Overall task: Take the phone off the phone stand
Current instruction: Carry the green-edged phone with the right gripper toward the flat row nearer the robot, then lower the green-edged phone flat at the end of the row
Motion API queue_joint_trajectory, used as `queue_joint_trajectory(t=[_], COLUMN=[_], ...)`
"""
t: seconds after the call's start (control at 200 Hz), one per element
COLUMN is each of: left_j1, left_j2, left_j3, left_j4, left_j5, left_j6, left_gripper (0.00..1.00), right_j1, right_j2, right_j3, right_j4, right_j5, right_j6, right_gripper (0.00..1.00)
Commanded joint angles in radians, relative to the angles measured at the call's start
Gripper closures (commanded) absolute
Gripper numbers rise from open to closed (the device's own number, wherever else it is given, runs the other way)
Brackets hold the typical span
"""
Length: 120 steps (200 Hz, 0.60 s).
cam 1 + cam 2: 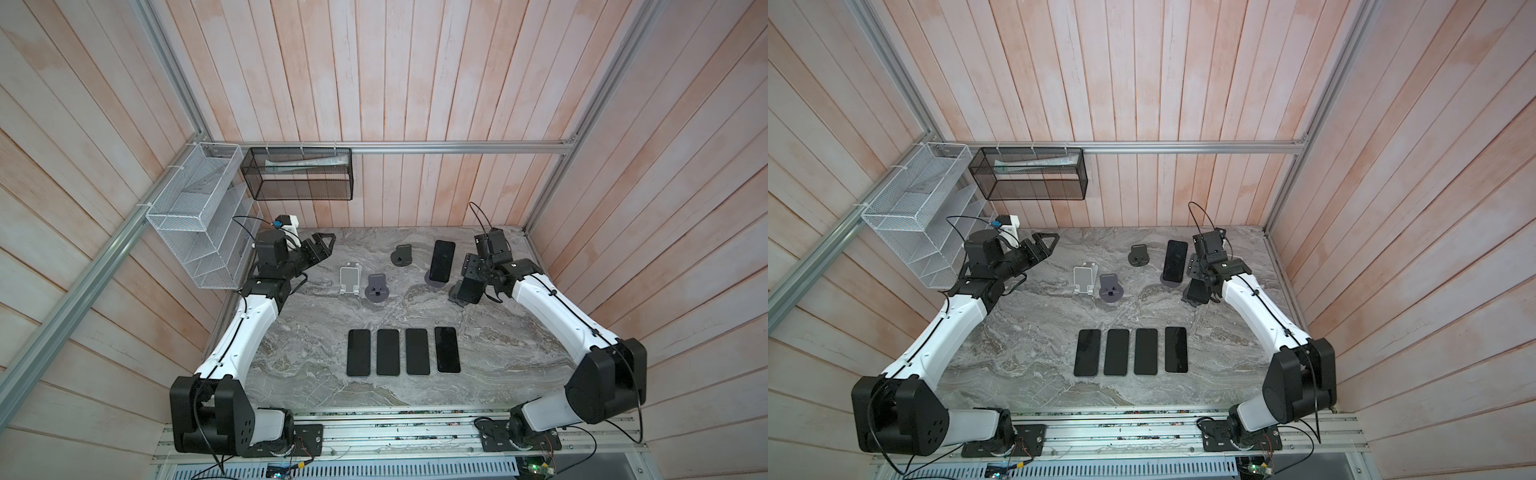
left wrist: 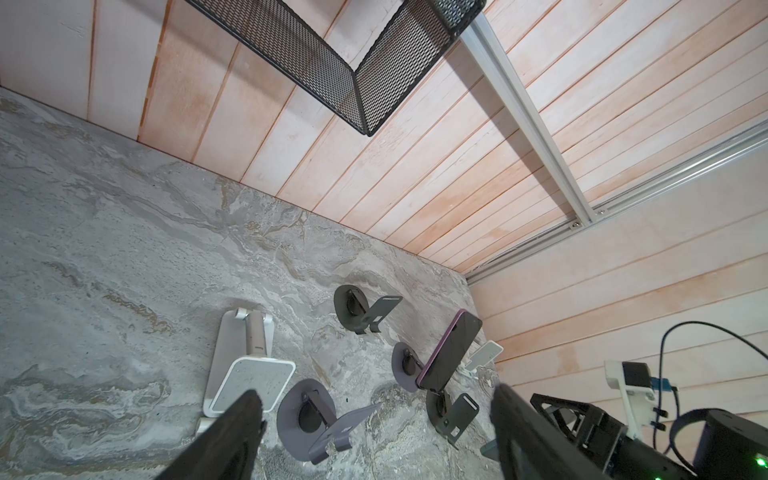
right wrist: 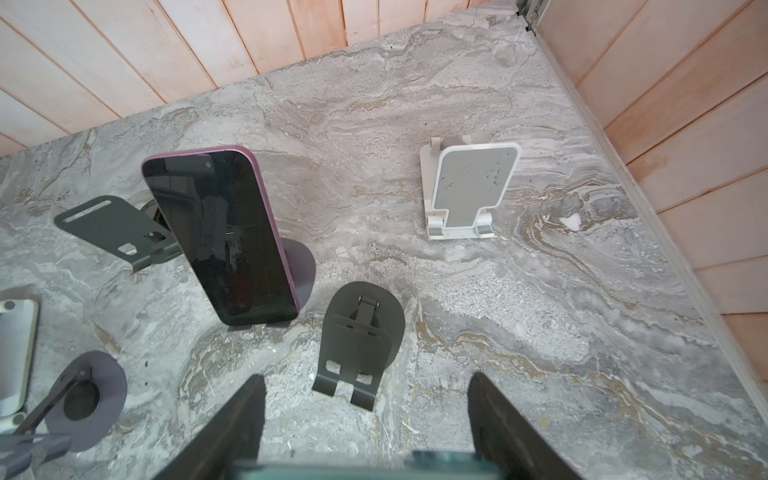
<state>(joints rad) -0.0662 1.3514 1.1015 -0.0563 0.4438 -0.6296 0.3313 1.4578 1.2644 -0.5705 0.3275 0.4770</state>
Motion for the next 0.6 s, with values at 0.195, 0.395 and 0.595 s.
queue_joint_trajectory(t=[0.195, 0.395, 0.595], left_j1=[-0.035, -0.037, -0.038], left_j2=[-0.003, -0.021, -0.021], left_j3=[-0.017, -0.033, -0.034], left_j4=[0.048, 0.066, 0.070], left_j5=[0.031, 0.017, 0.027], left_j6=[0.018, 0.019, 0.018], left_gripper=[0.12, 0.12, 0.12], right_j1=[0.026, 0.029, 0.028], right_j2=[-0.117, -0.171, -0.138], right_j3=[-0.103, -0.200, -0.241], right_j4=[-0.082, -0.082, -0.138], right_j5=[-0.043, -0.090, -0.176], right_j6=[-0.064, -0.059, -0.087], right_gripper=[0.47, 0.47, 0.47])
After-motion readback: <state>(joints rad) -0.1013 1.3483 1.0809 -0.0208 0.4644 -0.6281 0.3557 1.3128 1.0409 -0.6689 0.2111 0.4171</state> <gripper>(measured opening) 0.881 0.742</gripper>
